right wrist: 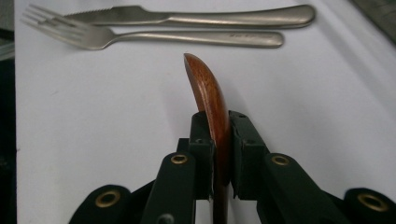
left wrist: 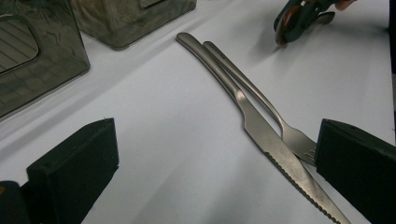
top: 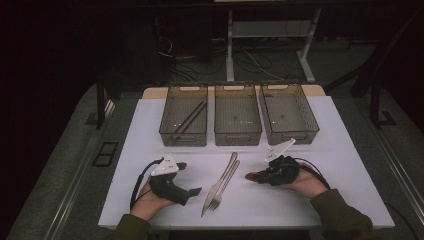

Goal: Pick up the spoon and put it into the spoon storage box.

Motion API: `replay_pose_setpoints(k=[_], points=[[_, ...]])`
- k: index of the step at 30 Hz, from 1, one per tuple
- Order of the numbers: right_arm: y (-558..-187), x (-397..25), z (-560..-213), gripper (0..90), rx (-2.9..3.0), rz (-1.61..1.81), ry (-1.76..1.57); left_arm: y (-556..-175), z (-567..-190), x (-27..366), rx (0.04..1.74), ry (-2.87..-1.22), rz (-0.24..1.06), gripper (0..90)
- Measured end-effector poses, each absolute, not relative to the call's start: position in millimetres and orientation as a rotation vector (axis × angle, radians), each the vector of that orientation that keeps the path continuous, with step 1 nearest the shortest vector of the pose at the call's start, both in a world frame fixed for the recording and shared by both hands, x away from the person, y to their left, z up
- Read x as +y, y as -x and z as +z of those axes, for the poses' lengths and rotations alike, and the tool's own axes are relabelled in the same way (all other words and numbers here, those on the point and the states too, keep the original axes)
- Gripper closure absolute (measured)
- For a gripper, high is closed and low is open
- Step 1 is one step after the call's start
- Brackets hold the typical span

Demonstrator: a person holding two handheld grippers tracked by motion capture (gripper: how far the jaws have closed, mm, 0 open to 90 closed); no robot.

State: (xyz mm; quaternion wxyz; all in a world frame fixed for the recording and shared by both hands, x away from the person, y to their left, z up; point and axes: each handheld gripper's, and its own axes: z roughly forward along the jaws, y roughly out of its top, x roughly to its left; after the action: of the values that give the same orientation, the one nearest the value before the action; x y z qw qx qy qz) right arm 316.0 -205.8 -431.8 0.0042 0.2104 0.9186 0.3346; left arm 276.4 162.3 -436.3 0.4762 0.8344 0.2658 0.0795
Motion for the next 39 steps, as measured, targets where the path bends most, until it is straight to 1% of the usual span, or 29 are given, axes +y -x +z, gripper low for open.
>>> replay_pose_setpoints(k=[2, 17, 39], points=[[-315.4, -206.4, -429.0, 79.4, 2.85, 1.082, -0.738, -276.4, -436.5, 162.2, 0.649, -2.039, 0.193, 0.0], [-323.8, -222.2, -412.3, 79.4, 2.707, 1.195, -0.895, -276.0, -436.0, 162.0, 0.64, -2.033, 0.192, 0.0], [-343.4, -228.3, -386.2, 79.4, 2.577, 1.279, -0.983, -275.6, -435.6, 160.8, 0.639, -2.03, 0.189, 0.0]])
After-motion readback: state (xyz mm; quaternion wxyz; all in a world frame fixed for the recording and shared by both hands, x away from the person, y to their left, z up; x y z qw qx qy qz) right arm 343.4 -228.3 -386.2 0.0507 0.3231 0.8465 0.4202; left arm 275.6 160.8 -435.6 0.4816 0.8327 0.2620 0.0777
